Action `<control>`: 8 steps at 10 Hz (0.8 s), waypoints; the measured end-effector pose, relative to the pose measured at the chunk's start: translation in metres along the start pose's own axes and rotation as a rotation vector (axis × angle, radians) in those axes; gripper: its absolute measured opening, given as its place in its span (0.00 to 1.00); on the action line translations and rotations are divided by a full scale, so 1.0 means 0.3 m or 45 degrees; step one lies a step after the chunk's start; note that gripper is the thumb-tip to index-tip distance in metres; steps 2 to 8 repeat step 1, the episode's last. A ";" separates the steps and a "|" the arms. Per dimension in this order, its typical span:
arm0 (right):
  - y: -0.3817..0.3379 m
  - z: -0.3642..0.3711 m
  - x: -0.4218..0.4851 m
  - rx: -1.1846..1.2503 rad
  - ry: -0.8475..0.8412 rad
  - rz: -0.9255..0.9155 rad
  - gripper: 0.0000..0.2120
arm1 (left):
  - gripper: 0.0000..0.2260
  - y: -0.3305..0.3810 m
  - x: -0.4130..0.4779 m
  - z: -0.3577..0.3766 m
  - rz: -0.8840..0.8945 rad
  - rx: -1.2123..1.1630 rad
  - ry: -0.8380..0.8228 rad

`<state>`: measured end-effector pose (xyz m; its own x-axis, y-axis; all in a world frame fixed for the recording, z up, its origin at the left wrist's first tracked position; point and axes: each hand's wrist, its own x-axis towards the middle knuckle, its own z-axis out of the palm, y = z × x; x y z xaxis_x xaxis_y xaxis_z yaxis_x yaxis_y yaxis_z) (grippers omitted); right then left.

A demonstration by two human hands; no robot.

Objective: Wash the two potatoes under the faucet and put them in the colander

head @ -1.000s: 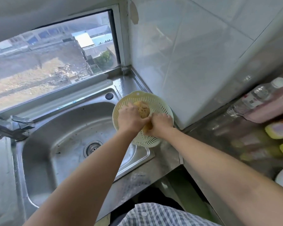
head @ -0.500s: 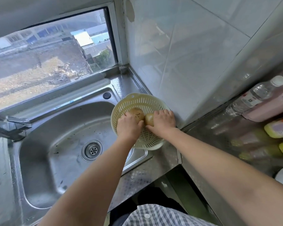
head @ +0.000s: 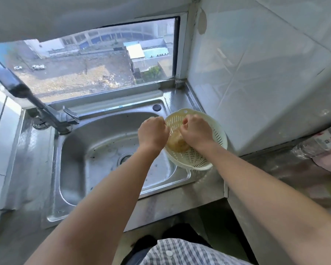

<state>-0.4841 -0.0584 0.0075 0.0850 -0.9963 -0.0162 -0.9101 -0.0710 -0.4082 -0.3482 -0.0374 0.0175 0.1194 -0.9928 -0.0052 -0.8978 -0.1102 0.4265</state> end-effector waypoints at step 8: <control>-0.105 -0.019 -0.004 0.141 -0.035 -0.120 0.10 | 0.11 -0.124 -0.026 -0.075 -0.147 0.026 -0.002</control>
